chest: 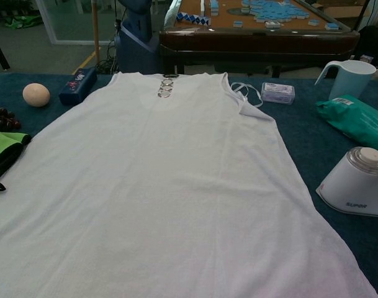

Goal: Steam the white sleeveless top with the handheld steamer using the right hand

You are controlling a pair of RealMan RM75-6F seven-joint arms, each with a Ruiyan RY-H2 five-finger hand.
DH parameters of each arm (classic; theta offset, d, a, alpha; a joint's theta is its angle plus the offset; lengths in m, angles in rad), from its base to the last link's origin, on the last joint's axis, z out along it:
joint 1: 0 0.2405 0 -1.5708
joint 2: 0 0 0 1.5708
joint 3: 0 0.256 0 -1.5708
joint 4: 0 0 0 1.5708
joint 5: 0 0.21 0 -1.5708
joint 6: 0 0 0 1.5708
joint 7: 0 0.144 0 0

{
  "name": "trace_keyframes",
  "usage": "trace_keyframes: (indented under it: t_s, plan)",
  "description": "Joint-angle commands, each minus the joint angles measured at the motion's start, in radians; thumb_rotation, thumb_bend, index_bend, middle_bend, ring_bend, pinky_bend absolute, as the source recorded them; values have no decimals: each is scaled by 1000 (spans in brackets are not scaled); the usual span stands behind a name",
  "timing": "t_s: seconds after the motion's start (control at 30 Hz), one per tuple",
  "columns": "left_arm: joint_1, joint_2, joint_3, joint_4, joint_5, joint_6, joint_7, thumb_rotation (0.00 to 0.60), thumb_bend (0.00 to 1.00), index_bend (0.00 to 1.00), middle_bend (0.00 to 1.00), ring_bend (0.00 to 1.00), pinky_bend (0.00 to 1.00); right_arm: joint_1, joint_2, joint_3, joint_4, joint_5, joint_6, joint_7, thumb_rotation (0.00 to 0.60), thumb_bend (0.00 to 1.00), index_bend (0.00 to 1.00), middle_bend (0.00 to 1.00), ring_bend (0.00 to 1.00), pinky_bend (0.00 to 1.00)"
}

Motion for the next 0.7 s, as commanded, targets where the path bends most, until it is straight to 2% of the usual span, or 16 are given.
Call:
trace_keyframes:
  t_s: [0.03,0.47,0.7]
  plan:
    - [1,-2,0,3,-1,0,-2,600,293,128,141,150,53,10,-11,0,12,5,-11,3,600,271,427,405,304,348]
    - [9,-3,2,12,-7,2,-6,600,293,128,141,150,53,39,-33,-7,43,27,-47,19,600,277,443,430,304,349]
    - [10,-6,2,14,-11,-2,-2,600,293,129,141,150,53,46,-38,-16,68,32,-66,45,600,369,465,451,306,348]
